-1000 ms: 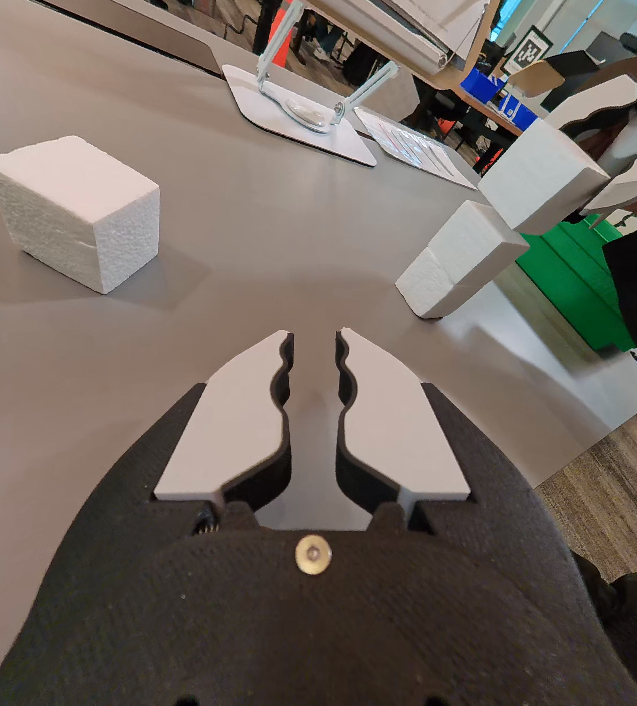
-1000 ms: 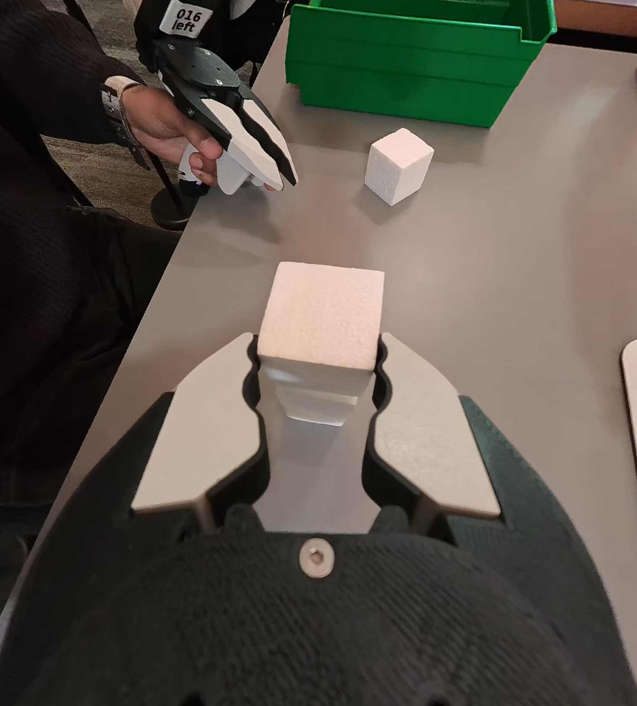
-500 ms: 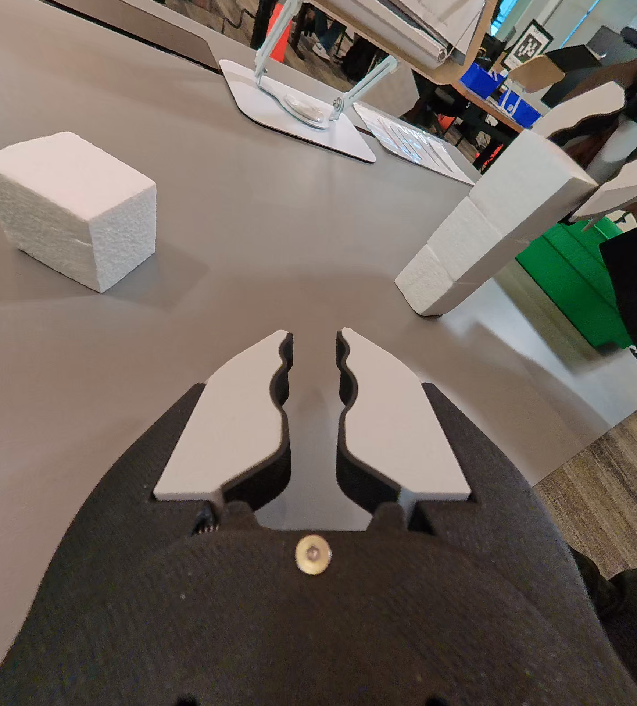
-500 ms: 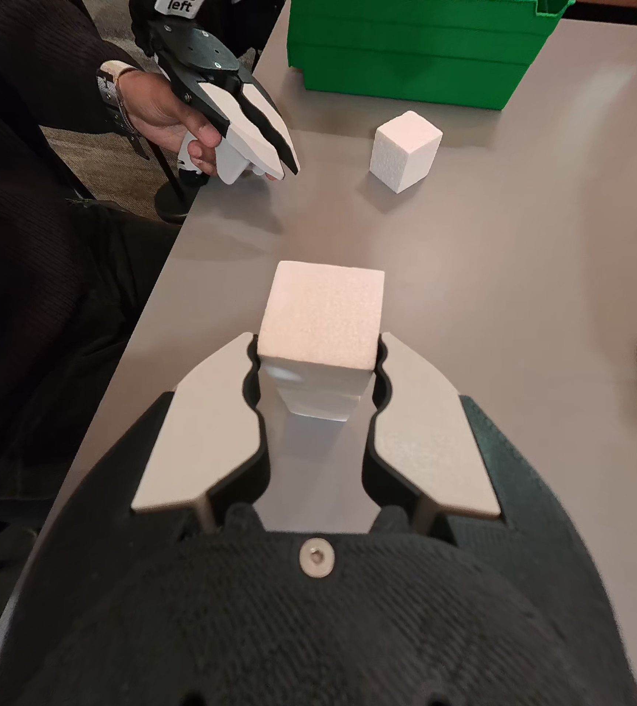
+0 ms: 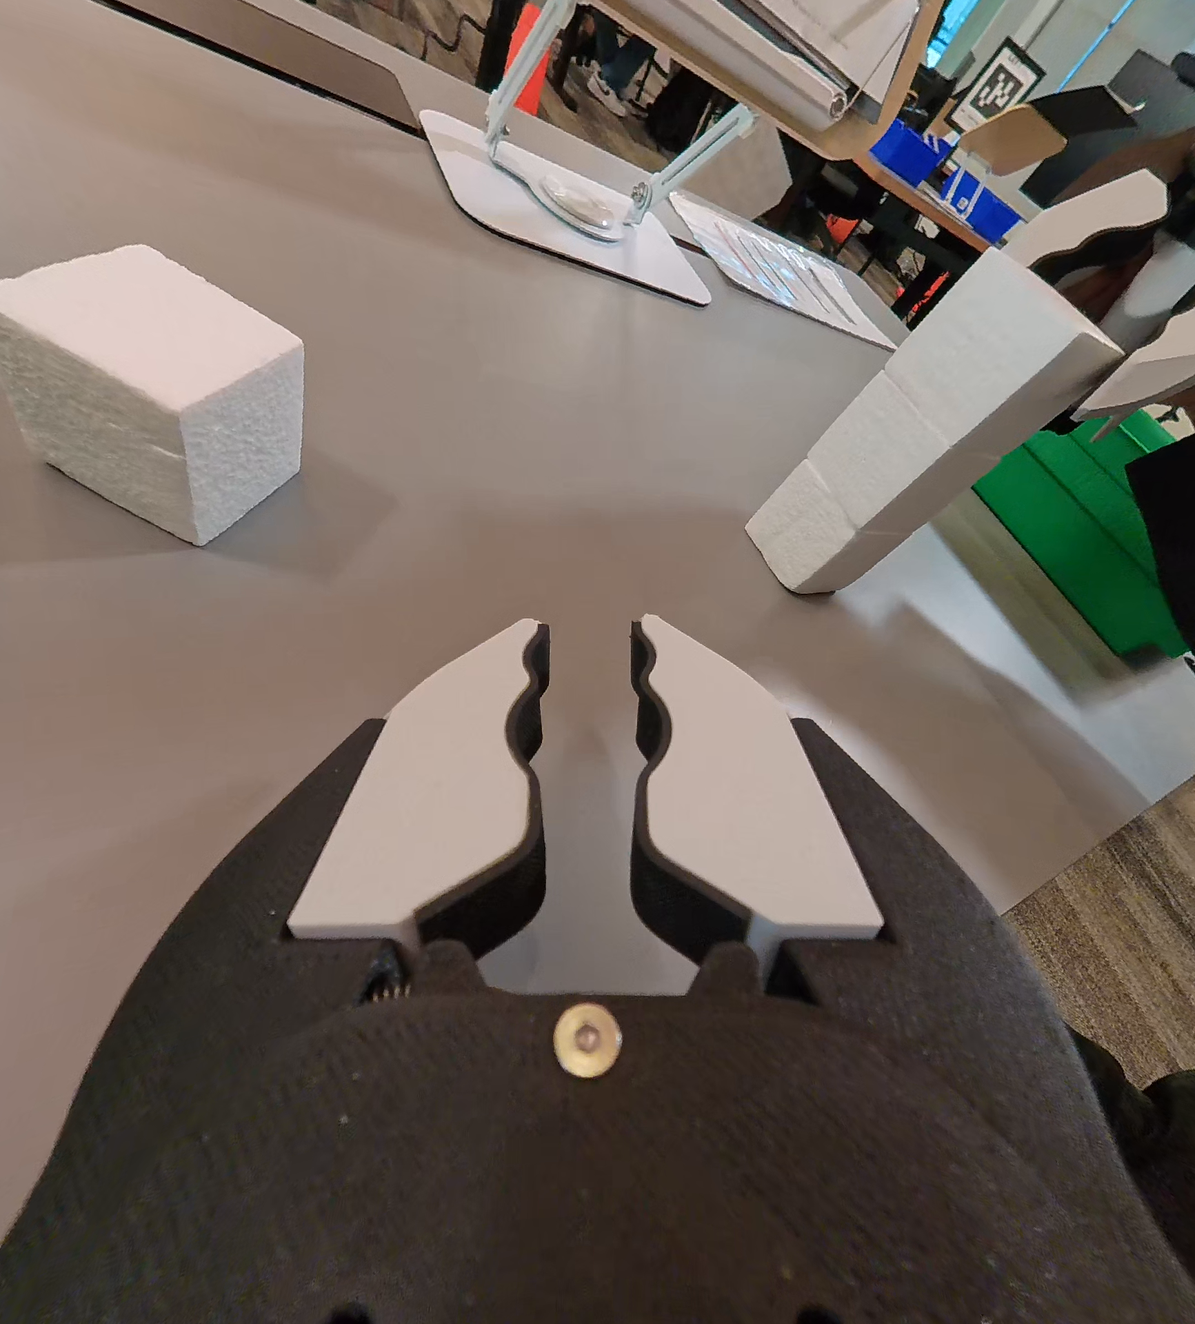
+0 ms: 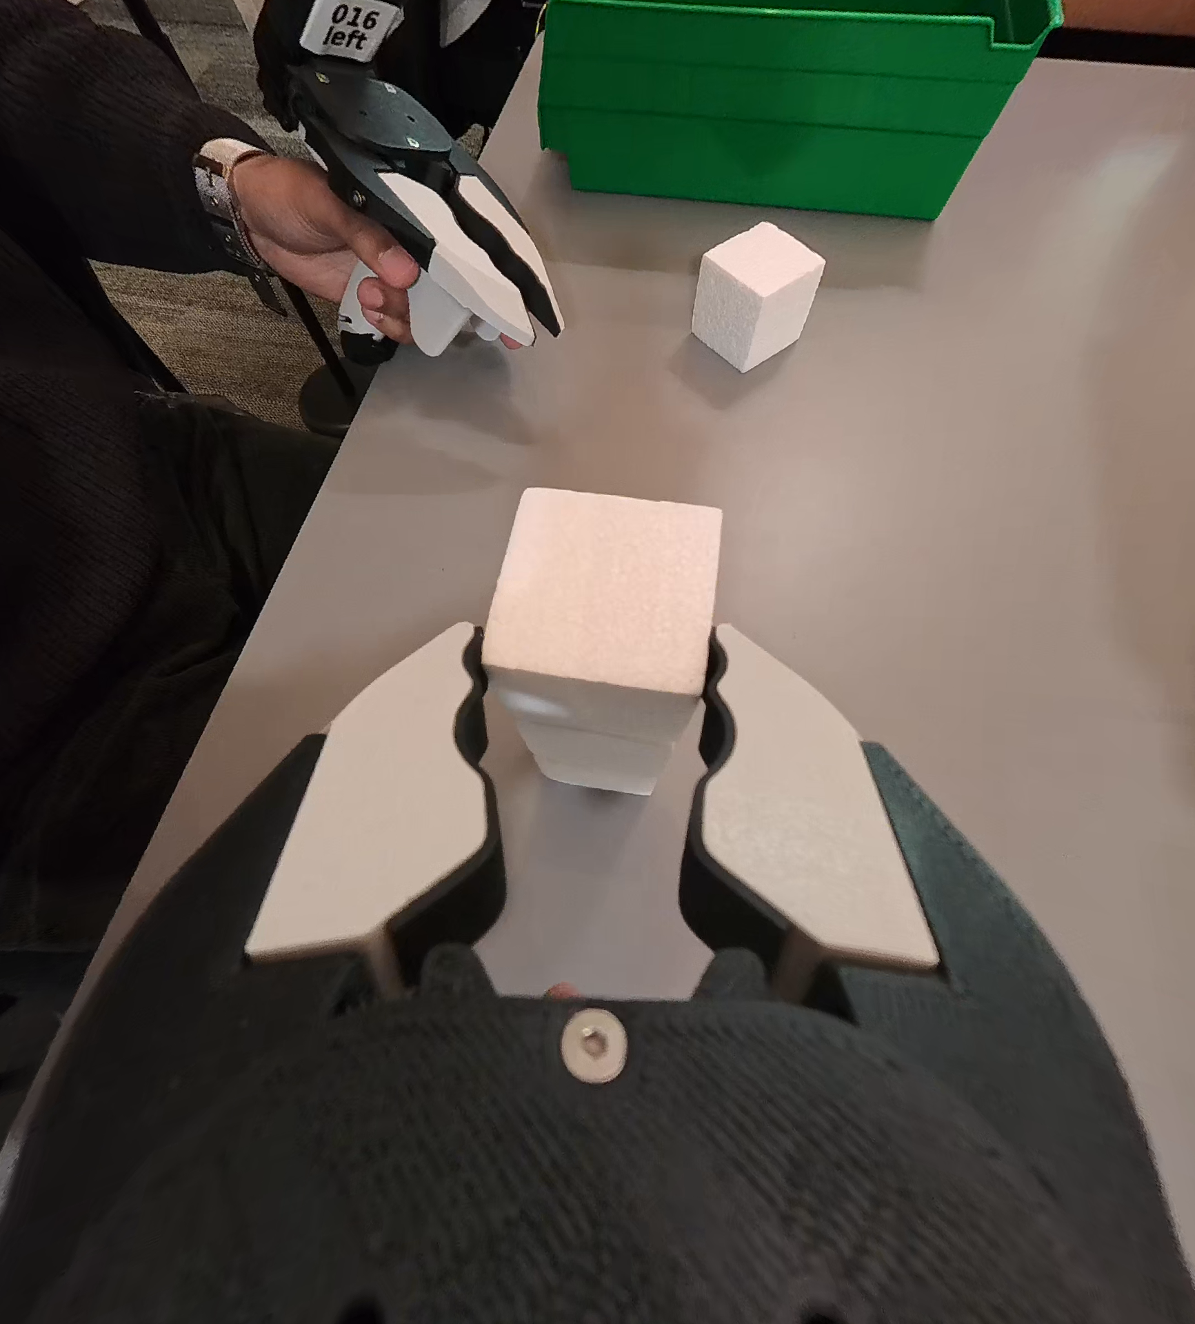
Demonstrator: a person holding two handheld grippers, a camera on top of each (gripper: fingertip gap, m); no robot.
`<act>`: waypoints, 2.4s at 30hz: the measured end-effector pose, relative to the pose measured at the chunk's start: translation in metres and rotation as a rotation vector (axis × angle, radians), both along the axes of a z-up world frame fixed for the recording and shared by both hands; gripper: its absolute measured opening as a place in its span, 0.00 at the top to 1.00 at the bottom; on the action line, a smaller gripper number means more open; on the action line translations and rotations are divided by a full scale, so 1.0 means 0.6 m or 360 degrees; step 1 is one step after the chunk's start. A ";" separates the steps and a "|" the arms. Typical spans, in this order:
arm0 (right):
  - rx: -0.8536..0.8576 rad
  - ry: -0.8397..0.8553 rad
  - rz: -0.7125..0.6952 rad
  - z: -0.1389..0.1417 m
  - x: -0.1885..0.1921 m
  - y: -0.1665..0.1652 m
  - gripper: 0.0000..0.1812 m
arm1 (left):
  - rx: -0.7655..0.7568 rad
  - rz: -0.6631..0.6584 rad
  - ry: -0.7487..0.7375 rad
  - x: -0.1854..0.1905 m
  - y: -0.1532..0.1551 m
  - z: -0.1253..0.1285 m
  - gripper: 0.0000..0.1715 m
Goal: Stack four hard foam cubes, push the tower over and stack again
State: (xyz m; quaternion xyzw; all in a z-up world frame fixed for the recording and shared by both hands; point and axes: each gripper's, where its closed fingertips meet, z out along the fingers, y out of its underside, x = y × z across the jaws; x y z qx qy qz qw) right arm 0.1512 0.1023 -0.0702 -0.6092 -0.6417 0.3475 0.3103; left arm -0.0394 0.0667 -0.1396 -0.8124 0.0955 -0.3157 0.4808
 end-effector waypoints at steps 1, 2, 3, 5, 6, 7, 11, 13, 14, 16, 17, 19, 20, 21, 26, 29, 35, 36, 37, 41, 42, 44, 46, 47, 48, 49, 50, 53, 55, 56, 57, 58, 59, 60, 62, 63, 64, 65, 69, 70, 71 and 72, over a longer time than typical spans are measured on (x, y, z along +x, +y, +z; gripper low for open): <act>0.0003 -0.0002 -0.0002 0.000 0.000 0.000 0.68 | -0.0001 0.0000 0.0000 0.000 0.000 0.000 0.87; 0.0006 -0.0004 -0.0003 0.000 0.000 0.000 0.68 | -0.0001 0.0000 0.0000 0.000 0.000 0.000 0.87; 0.0007 -0.0005 -0.0005 0.000 0.000 0.000 0.68 | -0.0001 0.0001 0.0000 0.000 0.000 0.000 0.87; 0.0010 -0.0004 -0.0008 0.000 0.000 0.000 0.68 | 0.0001 0.0001 0.0002 0.000 0.000 0.000 0.87; 0.0012 -0.0004 -0.0009 0.000 0.000 0.000 0.68 | 0.0002 0.0000 0.0002 0.000 0.000 0.000 0.87; 0.0013 -0.0004 -0.0012 0.000 -0.001 0.000 0.68 | 0.0002 0.0000 0.0003 0.000 0.000 0.000 0.87; -0.0006 0.0007 -0.0018 0.001 -0.002 0.001 0.67 | -0.0019 0.0007 0.0005 -0.001 0.001 -0.003 0.90; -0.0009 0.0006 -0.0021 0.001 -0.002 0.001 0.67 | -0.0030 0.0011 0.0002 -0.002 0.002 -0.004 0.91; -0.0006 0.0002 -0.0023 0.001 -0.001 0.001 0.67 | -0.0030 0.0012 0.0003 -0.002 0.002 -0.004 0.91; 0.0000 -0.0004 -0.0028 0.000 0.000 0.002 0.67 | -0.0027 0.0011 0.0004 -0.002 0.002 -0.004 0.90; 0.0003 -0.0006 -0.0029 0.000 0.000 0.002 0.67 | -0.0028 0.0013 0.0006 -0.003 0.002 -0.004 0.89; 0.0014 -0.0005 -0.0030 0.001 0.000 0.002 0.67 | -0.0030 0.0014 0.0008 -0.003 0.002 -0.004 0.89; 0.0015 -0.0005 -0.0028 0.001 -0.001 0.003 0.67 | -0.0029 0.0014 0.0009 -0.002 0.002 -0.004 0.88; 0.0015 -0.0007 -0.0028 0.000 -0.001 0.003 0.67 | -0.0028 0.0014 0.0009 -0.002 0.002 -0.004 0.88; 0.0005 -0.0037 -0.0029 -0.008 -0.002 0.003 0.64 | -0.0030 0.0009 0.0005 -0.002 0.002 -0.004 0.87; 0.0014 -0.0025 -0.0045 -0.002 -0.003 0.004 0.59 | -0.0029 0.0008 0.0003 -0.002 0.002 -0.004 0.87; 0.0048 -0.0002 -0.0104 0.021 0.011 0.007 0.54 | -0.0023 0.0008 0.0012 -0.001 0.002 -0.004 0.86; 0.0066 0.0022 -0.0129 0.030 0.014 0.010 0.53 | -0.0022 0.0009 0.0013 -0.001 0.002 -0.004 0.86; 0.0086 0.0061 -0.0156 0.042 0.017 0.013 0.51 | -0.0021 0.0009 0.0015 -0.001 0.002 -0.004 0.86; 0.0199 0.0414 -0.0292 0.135 0.012 0.026 0.50 | -0.0016 0.0017 0.0025 -0.002 0.002 -0.004 0.86; 0.0244 0.0560 -0.0337 0.169 0.007 0.029 0.50 | -0.0015 0.0022 0.0028 -0.002 0.003 -0.004 0.86; 0.0326 0.0900 -0.0447 0.243 -0.004 0.031 0.48 | -0.0006 0.0040 0.0039 -0.005 0.004 -0.003 0.86; 0.0400 0.1117 -0.0592 0.300 -0.020 0.026 0.49 | 0.0020 0.0087 0.0064 -0.014 0.008 0.000 0.85; 0.0415 0.1167 -0.0628 0.319 -0.035 0.016 0.45 | 0.0039 0.0125 0.0079 -0.021 0.011 0.003 0.84; 0.0421 0.1185 -0.0638 0.331 -0.056 0.000 0.42 | 0.0058 0.0175 0.0098 -0.032 0.015 0.006 0.83; 0.0414 0.1174 -0.0678 0.336 -0.079 -0.013 0.42 | 0.0074 0.0235 0.0125 -0.046 0.020 0.008 0.83; 0.0376 0.1164 -0.0707 0.334 -0.107 -0.027 0.41 | 0.0086 0.0299 0.0157 -0.062 0.024 0.009 0.84; 0.0033 0.1173 -0.0676 0.280 -0.219 -0.083 0.44 | 0.0076 0.0492 0.0261 -0.117 0.040 0.007 0.83; -0.0172 0.1023 -0.0650 0.194 -0.303 -0.105 0.47 | 0.0103 0.0627 0.0278 -0.155 0.051 0.012 0.83; -0.0190 0.0880 -0.0678 0.140 -0.339 -0.102 0.47 | 0.0105 0.0670 0.0288 -0.170 0.054 0.013 0.83; -0.0165 0.0737 -0.0731 0.087 -0.366 -0.089 0.45 | 0.0097 0.0694 0.0296 -0.181 0.056 0.012 0.82; -0.0121 0.0626 -0.0817 0.041 -0.386 -0.066 0.45 | 0.0091 0.0704 0.0289 -0.187 0.057 0.012 0.82; -0.0072 0.0542 -0.0879 0.002 -0.402 -0.041 0.44 | 0.0090 0.0707 0.0271 -0.190 0.058 0.012 0.82; -0.0035 0.0460 -0.0907 -0.033 -0.416 -0.017 0.44 | 0.0090 0.0711 0.0257 -0.192 0.058 0.013 0.82; -0.0003 0.0329 -0.1052 -0.086 -0.429 0.036 0.45 | 0.0100 0.0716 0.0263 -0.194 0.060 0.014 0.82; -0.0038 0.0286 -0.1147 -0.106 -0.432 0.059 0.46 | 0.0110 0.0716 0.0271 -0.195 0.062 0.015 0.82; -0.0077 0.0231 -0.1219 -0.124 -0.434 0.077 0.46 | 0.0115 0.0711 0.0277 -0.194 0.064 0.016 0.82; -0.0123 0.0144 -0.1273 -0.140 -0.435 0.090 0.46 | 0.0115 0.0703 0.0278 -0.193 0.065 0.016 0.82; -0.0113 -0.0078 -0.1392 -0.171 -0.435 0.126 0.60 | 0.0111 0.0673 0.0251 -0.188 0.070 0.015 0.82; -0.0106 -0.0089 -0.1376 -0.173 -0.436 0.127 0.69 | 0.0112 0.0669 0.0244 -0.188 0.071 0.015 0.82; -0.0109 -0.0082 -0.1289 -0.171 -0.443 0.119 0.69 | 0.0113 0.0668 0.0239 -0.188 0.071 0.016 0.82; -0.0107 -0.0064 -0.1197 -0.166 -0.449 0.107 0.69 | 0.0117 0.0677 0.0239 -0.190 0.072 0.017 0.82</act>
